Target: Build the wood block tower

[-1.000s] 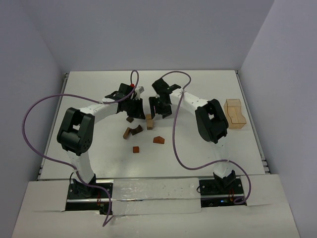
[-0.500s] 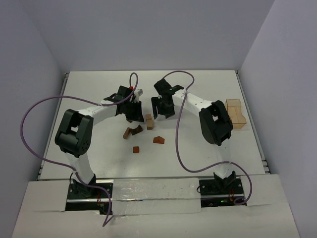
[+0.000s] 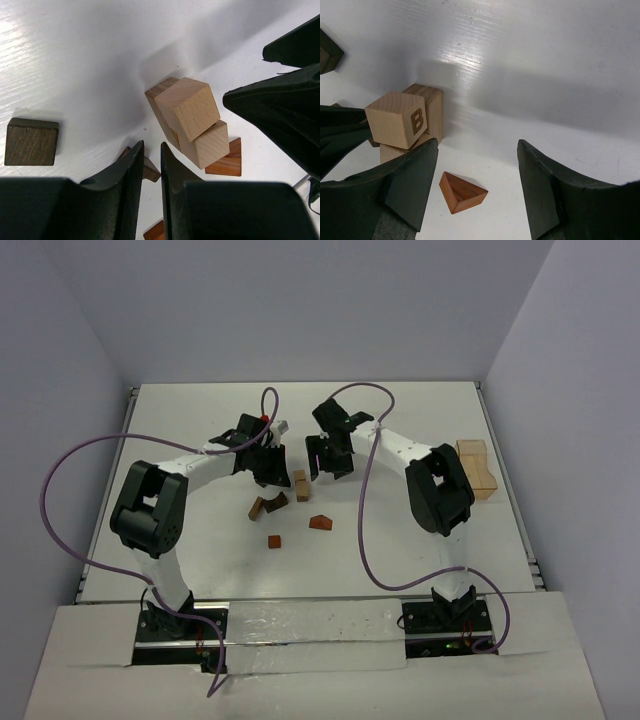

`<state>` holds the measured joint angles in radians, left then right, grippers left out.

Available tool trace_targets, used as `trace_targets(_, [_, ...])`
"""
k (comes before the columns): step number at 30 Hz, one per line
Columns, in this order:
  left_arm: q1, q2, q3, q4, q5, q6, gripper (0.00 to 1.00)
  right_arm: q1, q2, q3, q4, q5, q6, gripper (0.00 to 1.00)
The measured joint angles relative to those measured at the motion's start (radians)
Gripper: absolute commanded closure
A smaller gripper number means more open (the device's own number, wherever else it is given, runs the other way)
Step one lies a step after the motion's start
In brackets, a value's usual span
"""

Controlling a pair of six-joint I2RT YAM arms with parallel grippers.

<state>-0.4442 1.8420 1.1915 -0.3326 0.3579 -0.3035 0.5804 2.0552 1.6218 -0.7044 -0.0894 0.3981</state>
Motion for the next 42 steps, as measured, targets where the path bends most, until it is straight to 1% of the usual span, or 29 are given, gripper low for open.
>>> trace_targets(42, [0.000,0.000,-0.002,0.001,0.018,-0.002,0.74,0.006,0.000,0.012,0.002,-0.036,0.001,0.28])
